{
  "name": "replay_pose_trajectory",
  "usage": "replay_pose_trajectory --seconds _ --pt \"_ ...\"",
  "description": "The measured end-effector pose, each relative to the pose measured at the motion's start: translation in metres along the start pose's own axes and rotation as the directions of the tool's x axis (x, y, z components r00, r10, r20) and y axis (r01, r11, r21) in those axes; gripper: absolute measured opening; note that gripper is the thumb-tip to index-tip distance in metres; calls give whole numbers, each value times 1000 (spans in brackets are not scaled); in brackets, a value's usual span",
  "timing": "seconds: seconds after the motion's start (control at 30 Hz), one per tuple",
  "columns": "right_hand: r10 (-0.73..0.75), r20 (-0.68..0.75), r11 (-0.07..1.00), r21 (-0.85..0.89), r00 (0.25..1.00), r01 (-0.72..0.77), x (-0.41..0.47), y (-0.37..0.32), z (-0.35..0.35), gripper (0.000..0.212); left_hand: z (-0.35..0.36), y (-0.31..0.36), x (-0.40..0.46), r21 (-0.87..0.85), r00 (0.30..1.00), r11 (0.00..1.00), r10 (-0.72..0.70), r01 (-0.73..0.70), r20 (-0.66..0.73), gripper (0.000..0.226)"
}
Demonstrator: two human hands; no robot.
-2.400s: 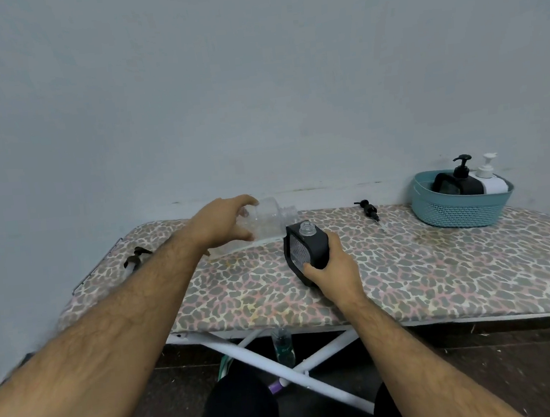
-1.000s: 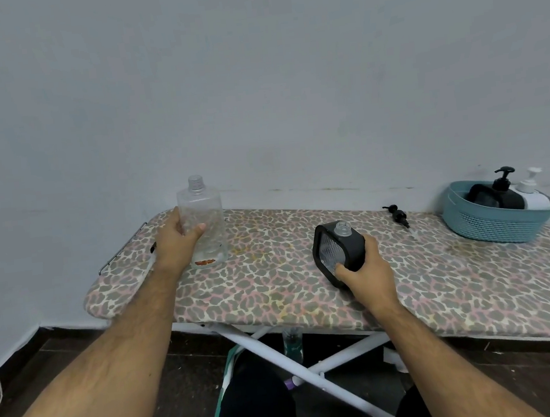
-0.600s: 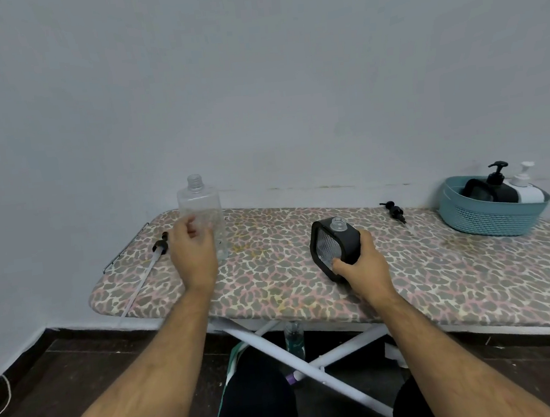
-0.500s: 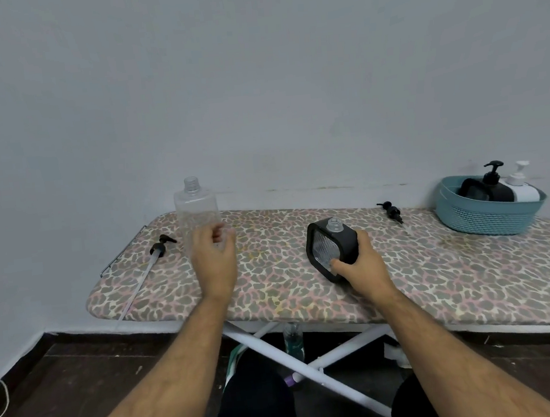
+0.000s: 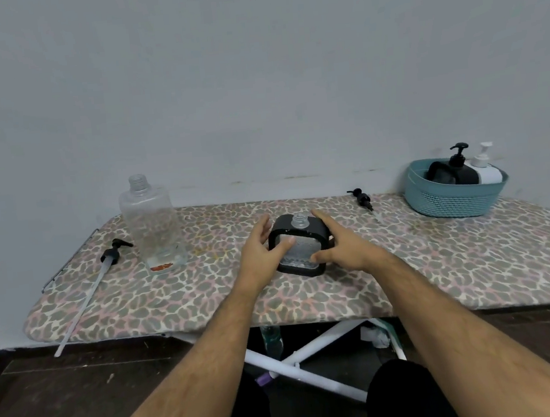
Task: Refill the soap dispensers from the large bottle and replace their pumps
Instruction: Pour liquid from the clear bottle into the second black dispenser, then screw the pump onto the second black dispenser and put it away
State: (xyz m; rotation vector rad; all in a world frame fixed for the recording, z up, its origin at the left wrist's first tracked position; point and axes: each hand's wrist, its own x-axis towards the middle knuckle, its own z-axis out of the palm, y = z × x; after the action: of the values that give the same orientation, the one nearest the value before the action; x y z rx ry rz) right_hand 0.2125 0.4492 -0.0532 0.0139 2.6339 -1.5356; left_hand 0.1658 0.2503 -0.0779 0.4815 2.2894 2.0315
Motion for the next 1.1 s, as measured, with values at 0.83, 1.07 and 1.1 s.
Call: replay_pose_trajectory --seconds 0.83,1.07,1.1 --pt "171 -633 767 -395 755 -505 114 59 -110 36 11 -21 -3 -131 999 991 33 -33 2 44" --pt "200 -677 700 -407 708 -587 136 69 -106 27 12 -25 -2 -108 999 993 44 -46 -26 54" --pt "200 -691 701 -395 695 -594 137 68 -106 22 12 -26 -2 -105 999 993 43 -46 -31 54"
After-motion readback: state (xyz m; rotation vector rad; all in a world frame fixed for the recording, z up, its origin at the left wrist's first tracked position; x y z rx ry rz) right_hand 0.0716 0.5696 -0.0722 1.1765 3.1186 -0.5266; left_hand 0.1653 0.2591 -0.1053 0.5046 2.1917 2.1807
